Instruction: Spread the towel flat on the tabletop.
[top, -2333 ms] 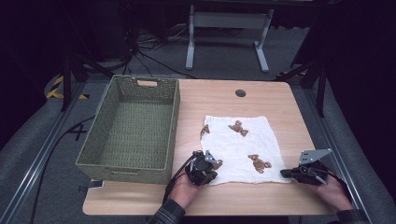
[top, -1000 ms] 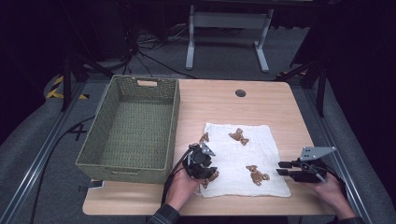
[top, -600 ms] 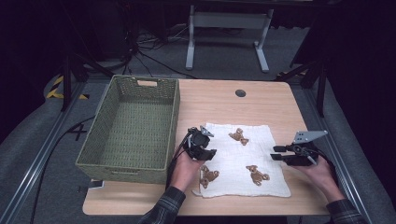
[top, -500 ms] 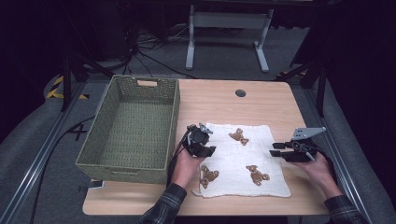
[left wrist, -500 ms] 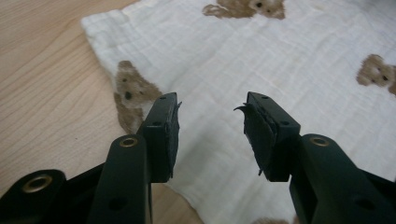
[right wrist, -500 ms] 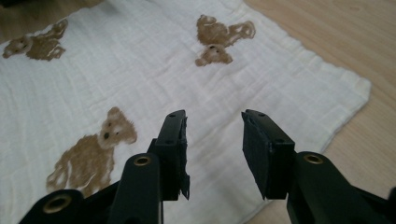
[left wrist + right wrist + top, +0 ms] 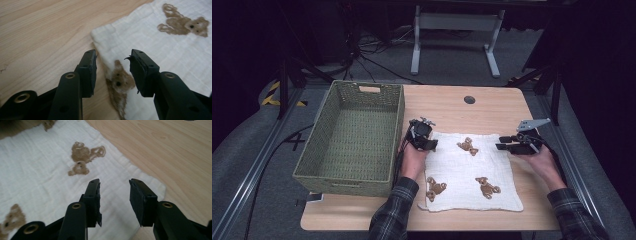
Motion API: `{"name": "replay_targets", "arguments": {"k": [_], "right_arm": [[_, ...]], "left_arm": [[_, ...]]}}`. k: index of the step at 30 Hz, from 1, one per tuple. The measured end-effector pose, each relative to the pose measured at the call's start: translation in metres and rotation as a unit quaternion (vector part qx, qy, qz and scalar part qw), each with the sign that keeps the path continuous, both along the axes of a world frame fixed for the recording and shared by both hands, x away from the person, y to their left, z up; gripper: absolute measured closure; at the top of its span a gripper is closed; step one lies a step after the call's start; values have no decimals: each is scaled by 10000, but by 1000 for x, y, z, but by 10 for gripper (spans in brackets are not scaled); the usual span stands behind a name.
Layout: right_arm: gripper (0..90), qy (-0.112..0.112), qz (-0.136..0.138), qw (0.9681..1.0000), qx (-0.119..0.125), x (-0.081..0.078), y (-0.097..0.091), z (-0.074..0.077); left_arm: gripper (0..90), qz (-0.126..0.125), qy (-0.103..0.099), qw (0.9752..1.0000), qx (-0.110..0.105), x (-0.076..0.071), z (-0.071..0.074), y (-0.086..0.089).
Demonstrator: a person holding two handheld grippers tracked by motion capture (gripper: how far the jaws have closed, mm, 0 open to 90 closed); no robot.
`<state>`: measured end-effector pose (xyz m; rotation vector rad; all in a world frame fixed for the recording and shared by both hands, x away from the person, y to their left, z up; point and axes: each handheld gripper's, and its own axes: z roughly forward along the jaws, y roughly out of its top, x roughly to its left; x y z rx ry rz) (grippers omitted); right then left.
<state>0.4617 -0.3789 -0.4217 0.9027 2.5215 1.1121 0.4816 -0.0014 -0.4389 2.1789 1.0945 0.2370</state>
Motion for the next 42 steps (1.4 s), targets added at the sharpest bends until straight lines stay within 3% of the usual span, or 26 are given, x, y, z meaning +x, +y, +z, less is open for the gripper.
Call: {"name": "replay_targets", "arguments": {"k": [3,7,10,16,19,24,28,30,33,36,42], "right_arm": [[620,-60,-55,9999,118,10,0,0],[621,-17,-139,9999,33,22,0,-3],[624,4,-218,9998,45,27,-2,-6],[627,-17,-234,9997,7,25,-4,-6],[632,-19,-224,9997,-16,24,-3,-5],[638,-60,-219,9997,-42,24,-2,-5],[637,-31,-204,9998,-78,23,-1,-5],[637,-34,-200,9998,-80,23,-1,-6],[637,-51,-194,9998,-72,23,-1,-5],[637,-68,-189,9998,-82,23,-1,-5],[638,-77,-185,9998,-89,23,-1,-5]], "left_arm": [[588,86,4,10000,-16,8,-1,-1],[610,79,38,9999,52,16,-5,-1],[649,182,34,9998,-81,19,-8,0],[863,-72,160,9997,-150,21,-8,-5],[883,-162,142,9995,-212,20,-6,-9],[883,-587,70,9980,-218,12,-3,-26],[862,-1101,100,9935,-252,7,-5,-45],[827,-1205,41,9922,-314,5,-2,-49],[797,-1162,-160,9919,-487,4,4,-49],[786,-1007,-284,9934,-466,8,11,-42],[727,-448,-298,9978,-392,21,11,-22]]}}
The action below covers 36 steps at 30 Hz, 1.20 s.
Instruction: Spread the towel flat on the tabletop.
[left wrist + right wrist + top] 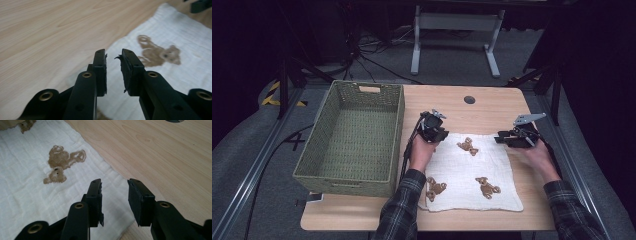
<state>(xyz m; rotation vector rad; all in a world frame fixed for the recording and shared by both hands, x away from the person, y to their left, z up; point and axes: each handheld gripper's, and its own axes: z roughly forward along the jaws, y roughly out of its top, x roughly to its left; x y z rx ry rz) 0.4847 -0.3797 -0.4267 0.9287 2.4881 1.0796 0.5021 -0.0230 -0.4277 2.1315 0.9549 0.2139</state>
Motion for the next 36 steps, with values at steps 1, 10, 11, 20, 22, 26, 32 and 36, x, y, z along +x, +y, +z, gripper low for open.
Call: {"name": "replay_targets", "arguments": {"k": [1,10,11,20,22,26,32,36], "right_arm": [[638,-2,2,10000,-1,0,0,0],[637,-32,-95,9999,-64,2,-2,-2],[636,-26,-131,9999,-43,3,-3,-3],[624,191,-452,9988,-1,22,-8,-16],[633,194,-481,9986,-62,26,-7,-19],[742,319,-560,9979,-68,30,-6,-25],[877,228,-544,9983,13,26,-9,-15],[884,-72,-495,9987,112,19,-11,2]], "left_arm": [[727,91,57,9999,49,2,-1,3],[726,607,311,9976,98,5,-15,22],[715,616,306,9976,77,5,-16,23],[773,390,551,9976,172,6,-25,17],[840,338,563,9978,126,7,-25,18],[874,313,554,9979,78,6,-24,17],[879,324,391,9987,-78,4,-15,19],[880,331,204,9991,-176,3,-1,18]]}}
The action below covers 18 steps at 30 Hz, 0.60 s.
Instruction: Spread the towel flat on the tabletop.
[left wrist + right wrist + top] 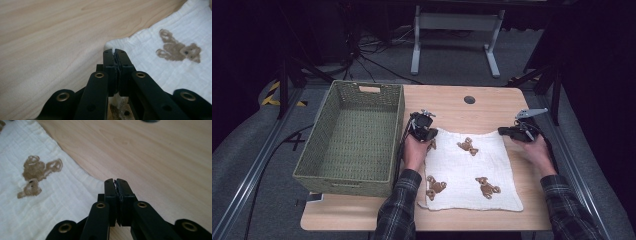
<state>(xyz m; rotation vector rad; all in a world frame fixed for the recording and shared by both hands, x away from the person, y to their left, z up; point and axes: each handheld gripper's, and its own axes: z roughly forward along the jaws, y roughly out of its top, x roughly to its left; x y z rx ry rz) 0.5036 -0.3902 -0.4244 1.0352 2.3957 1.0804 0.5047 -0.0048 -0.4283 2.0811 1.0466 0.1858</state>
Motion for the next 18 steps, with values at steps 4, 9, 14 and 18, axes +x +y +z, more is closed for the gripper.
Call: {"name": "replay_targets", "arguments": {"k": [4,9,14,18], "right_arm": [[886,-235,-43,9997,70,-2,-6,20],[886,-469,-45,9988,147,-7,-12,43],[886,-574,79,9982,170,-25,-14,48],[886,-584,153,9979,215,-36,-15,47]], "left_arm": [[880,24,-202,9997,-136,-1,18,-2],[880,-57,-472,9985,-264,-11,35,-4],[880,-107,-554,9983,-128,-24,39,-1],[880,-84,-550,9984,-56,-34,38,2]]}}
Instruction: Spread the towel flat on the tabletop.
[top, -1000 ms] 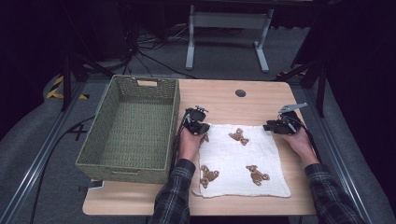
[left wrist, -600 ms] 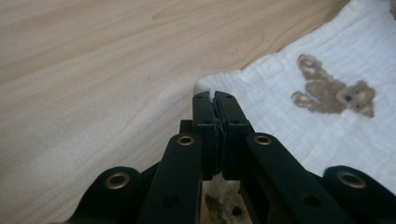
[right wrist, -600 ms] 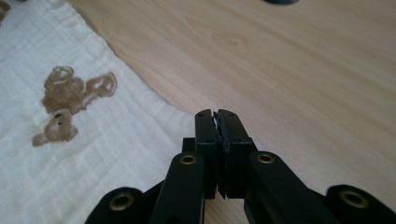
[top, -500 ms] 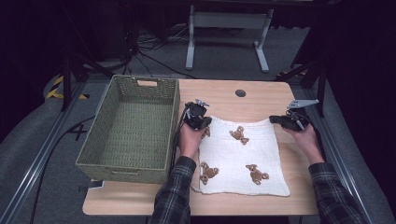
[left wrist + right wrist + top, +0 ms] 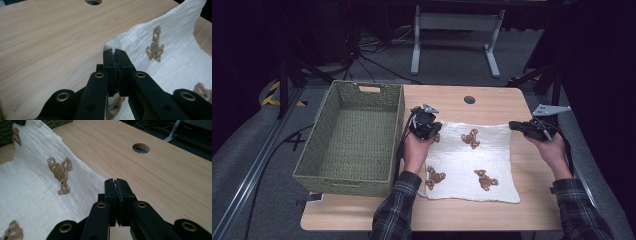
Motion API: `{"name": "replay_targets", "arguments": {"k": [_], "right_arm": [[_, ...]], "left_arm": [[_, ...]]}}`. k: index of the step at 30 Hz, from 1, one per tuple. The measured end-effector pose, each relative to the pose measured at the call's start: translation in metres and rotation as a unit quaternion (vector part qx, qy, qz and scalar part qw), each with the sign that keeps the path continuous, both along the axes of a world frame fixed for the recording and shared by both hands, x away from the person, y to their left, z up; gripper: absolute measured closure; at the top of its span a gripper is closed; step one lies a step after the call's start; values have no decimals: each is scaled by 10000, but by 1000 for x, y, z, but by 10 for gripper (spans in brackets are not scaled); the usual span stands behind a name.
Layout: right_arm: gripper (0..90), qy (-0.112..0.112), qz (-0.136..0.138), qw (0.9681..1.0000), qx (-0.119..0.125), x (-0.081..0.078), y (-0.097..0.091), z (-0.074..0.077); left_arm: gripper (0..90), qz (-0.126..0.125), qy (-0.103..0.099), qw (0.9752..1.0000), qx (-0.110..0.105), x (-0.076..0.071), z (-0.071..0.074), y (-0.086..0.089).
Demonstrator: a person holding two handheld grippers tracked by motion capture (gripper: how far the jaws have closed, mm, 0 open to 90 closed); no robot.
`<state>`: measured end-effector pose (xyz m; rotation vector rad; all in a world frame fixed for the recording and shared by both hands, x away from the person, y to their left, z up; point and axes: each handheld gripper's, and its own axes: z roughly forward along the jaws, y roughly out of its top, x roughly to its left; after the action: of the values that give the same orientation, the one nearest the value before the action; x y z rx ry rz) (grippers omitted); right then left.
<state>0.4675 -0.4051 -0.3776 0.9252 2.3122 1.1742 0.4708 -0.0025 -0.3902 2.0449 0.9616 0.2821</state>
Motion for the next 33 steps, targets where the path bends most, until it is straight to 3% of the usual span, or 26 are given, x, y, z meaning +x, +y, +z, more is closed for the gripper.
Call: {"name": "replay_targets", "arguments": {"k": [9,12,20,25,33], "right_arm": [[886,105,178,9998,-33,-29,3,-8],[886,121,236,9996,9,-39,3,-9],[887,129,463,9988,10,-75,3,-11],[886,188,524,9984,55,-94,0,-15],[886,366,695,9969,57,-121,-1,-27]], "left_arm": [[880,-38,-14,9998,191,-26,-4,5],[880,-67,-32,9998,164,-36,-5,6],[880,-160,-180,9994,241,-80,-7,8],[880,-209,-252,9988,356,-98,-11,8],[880,-329,-120,9984,442,-120,-24,11]]}}
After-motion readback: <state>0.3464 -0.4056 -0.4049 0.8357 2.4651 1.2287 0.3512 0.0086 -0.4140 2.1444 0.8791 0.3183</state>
